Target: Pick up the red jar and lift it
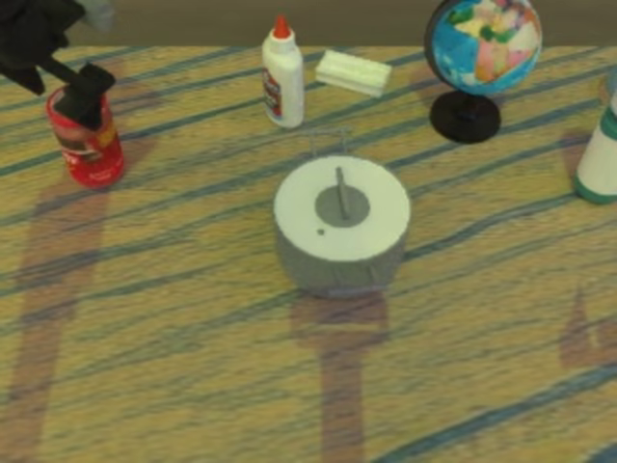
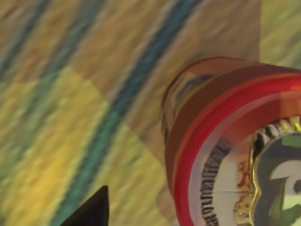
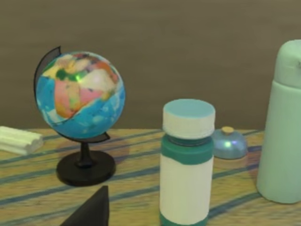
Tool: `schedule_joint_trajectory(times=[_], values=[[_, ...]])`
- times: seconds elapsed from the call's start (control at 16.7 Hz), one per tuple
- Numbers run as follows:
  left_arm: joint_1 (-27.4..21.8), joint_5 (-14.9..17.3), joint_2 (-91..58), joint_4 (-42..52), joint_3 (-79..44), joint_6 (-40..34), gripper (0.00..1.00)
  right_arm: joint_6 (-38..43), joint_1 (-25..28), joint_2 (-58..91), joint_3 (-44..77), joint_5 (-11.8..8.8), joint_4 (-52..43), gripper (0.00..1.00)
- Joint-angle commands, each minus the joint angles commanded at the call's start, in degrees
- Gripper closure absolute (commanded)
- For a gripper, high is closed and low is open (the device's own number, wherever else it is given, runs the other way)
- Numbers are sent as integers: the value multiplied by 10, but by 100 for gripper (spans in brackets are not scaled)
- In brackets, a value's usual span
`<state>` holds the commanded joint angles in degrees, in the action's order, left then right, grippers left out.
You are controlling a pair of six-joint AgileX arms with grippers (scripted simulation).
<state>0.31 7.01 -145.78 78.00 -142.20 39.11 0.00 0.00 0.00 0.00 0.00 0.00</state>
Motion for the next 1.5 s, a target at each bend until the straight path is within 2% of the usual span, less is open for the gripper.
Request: schedule_joint_trajectory(times=[0.36, 0.78, 1.02, 1.5], values=[[-3, 0, -1, -3, 3, -1, 0, 0, 0, 0, 0, 0, 0, 0], [-6, -1, -12, -97, 84, -6, 0, 0, 0, 0, 0, 0, 0, 0], [-6, -1, -13, -101, 88, -6, 0, 0, 0, 0, 0, 0, 0, 0], [-6, -1, -13, -101, 88, -6, 60, 0, 0, 0, 0, 0, 0, 0]])
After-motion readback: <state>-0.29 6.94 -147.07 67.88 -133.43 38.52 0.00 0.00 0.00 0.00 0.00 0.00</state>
